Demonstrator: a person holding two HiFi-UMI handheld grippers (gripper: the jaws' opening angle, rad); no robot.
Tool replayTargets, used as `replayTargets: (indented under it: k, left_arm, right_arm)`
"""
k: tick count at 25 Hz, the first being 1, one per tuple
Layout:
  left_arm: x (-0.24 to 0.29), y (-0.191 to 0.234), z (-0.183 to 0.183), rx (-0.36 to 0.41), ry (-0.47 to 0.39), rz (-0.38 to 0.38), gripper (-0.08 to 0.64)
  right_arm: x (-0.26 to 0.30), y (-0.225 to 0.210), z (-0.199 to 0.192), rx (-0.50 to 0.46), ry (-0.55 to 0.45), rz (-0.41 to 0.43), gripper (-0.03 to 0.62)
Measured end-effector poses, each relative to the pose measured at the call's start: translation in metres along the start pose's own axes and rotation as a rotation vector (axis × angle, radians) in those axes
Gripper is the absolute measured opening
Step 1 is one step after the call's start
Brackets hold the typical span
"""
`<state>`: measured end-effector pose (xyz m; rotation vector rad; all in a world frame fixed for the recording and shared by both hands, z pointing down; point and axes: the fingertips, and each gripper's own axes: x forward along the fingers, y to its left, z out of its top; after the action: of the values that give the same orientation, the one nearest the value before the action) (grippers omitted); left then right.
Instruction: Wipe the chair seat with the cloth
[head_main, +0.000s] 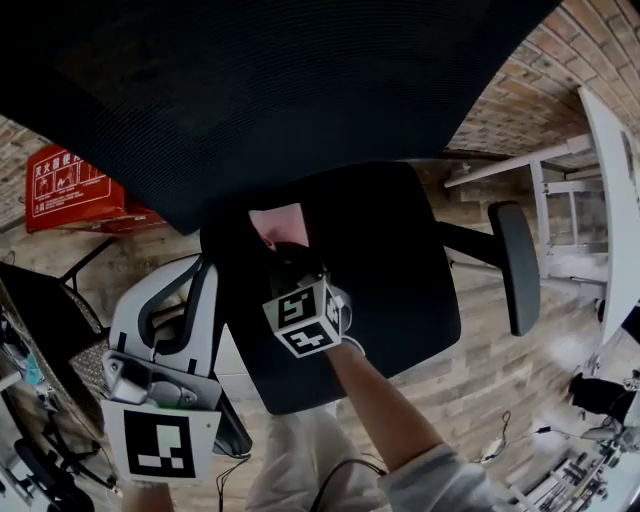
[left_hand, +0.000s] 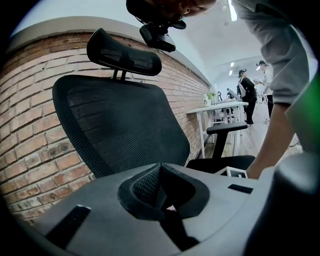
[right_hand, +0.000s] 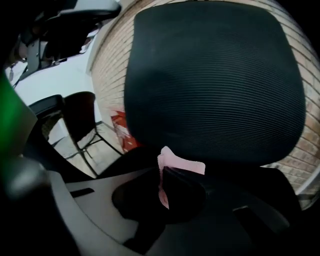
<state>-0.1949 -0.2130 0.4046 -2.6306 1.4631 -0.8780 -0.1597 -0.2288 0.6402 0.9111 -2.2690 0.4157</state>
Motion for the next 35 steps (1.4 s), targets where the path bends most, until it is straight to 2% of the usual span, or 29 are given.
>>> replayTargets:
  k: [7, 10, 14, 21, 30, 35]
  left_arm:
    - [-0.011, 0.009, -0.007, -0.028, 0.023, 0.035, 0.018]
    - [-0.015, 0.011, -0.009, -0.034, 0.030, 0.043, 0.018]
    - [-0.017, 0.010, -0.008, -0.038, 0.026, 0.051, 0.018]
    - [-0.010, -0.002, -0.001, 0.004, 0.013, 0.015, 0.018]
    - [0.013, -0.028, 0.015, 0.028, -0.010, -0.053, 0.018]
    - [0.028, -0.045, 0.021, 0.064, -0.019, -0.100, 0.018]
  right_arm:
    - [-0.002, 0.086, 0.009, -0.069, -0.016, 0.196, 0.049]
    - [-0.004, 0.104, 0.006, -0.085, -0.008, 0.232, 0.049]
    - [-0.004, 0.107, -0.003, -0.097, 0.010, 0.234, 0.049]
    - [-0.011, 0.061, -0.029, -0.076, 0.054, 0.133, 0.049]
    - [-0.039, -0.043, -0.071, -0.003, 0.106, -0.088, 0.049]
    - [-0.064, -0.099, -0.096, -0.007, 0.142, -0.186, 0.049]
